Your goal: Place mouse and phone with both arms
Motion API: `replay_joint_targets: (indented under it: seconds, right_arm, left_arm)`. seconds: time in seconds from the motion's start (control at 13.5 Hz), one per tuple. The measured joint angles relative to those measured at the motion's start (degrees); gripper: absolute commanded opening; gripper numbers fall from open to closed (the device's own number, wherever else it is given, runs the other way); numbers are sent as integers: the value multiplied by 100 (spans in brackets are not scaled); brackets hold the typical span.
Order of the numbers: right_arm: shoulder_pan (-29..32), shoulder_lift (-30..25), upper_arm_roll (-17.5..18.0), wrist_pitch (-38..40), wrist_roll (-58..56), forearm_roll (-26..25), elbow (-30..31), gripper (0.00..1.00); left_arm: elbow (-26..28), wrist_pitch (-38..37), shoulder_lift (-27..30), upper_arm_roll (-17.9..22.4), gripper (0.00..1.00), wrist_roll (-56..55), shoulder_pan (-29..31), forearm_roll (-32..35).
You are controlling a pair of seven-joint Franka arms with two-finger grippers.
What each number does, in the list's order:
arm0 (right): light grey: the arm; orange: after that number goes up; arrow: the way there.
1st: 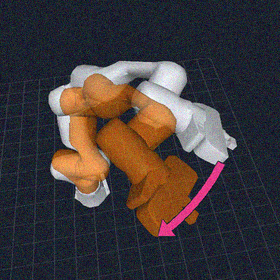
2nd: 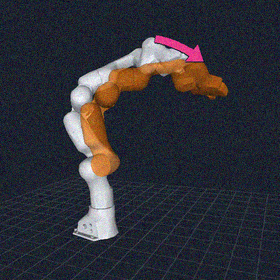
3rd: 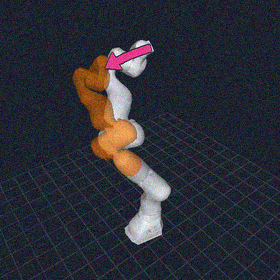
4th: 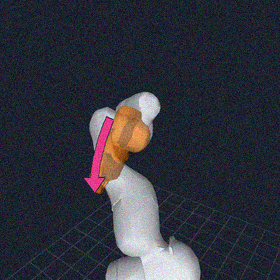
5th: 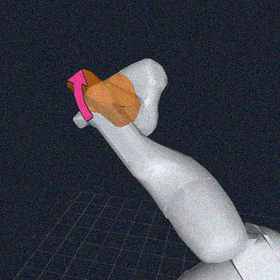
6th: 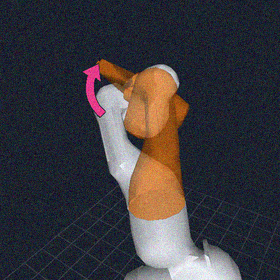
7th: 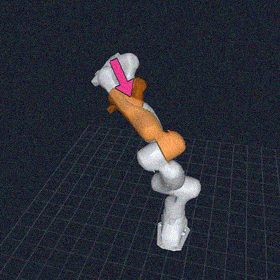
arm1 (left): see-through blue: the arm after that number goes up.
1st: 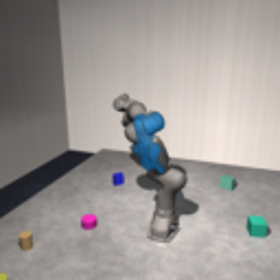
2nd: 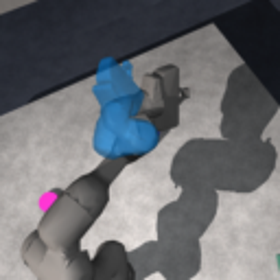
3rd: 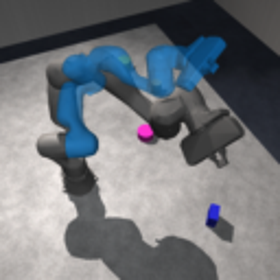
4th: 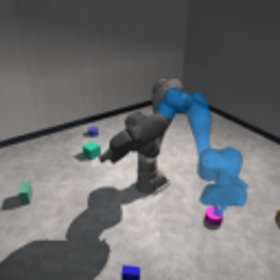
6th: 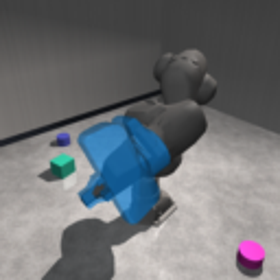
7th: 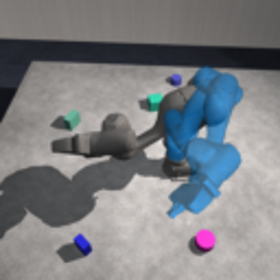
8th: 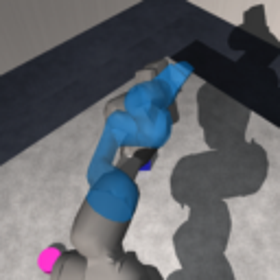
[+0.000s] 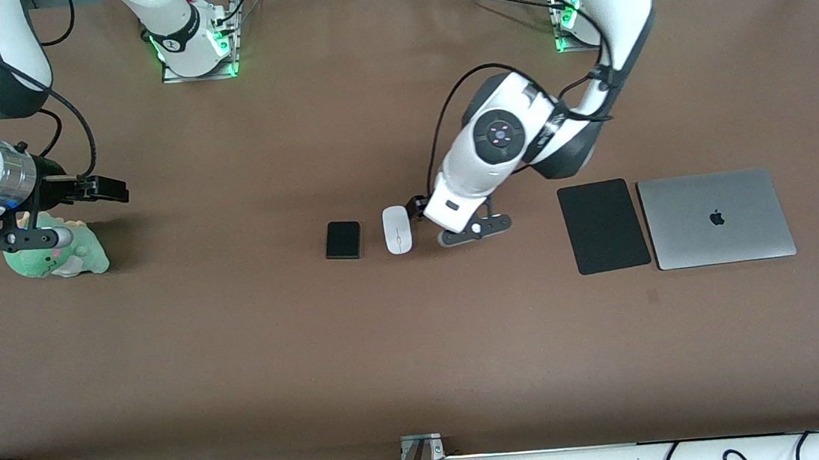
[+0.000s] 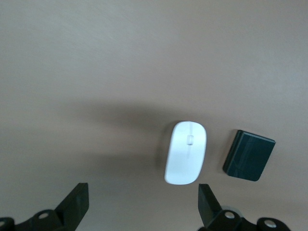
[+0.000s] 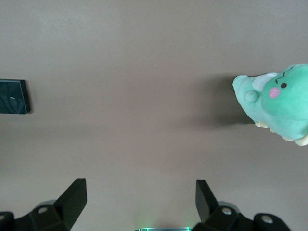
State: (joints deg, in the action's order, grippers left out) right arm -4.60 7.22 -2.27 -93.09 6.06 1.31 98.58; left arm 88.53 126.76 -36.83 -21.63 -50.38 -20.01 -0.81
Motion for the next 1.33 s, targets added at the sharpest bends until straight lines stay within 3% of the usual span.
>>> replay_joint_targets:
  seconds: [0.22,0.59,1.33]
  right_arm:
    - [-4,71,0,-3,60,0,0,100]
    - [-7,154,1,-13,67,1,0,100]
    - [-7,230,0,-37,71,1,-7,100]
  left_arm:
    - [-162,411,-499,218,100,-20,-503,191]
    - [-842,431,-1241,926,100,-30,-1571,290]
    - [-1012,577,-1541,1018,100,-6,-1668,316]
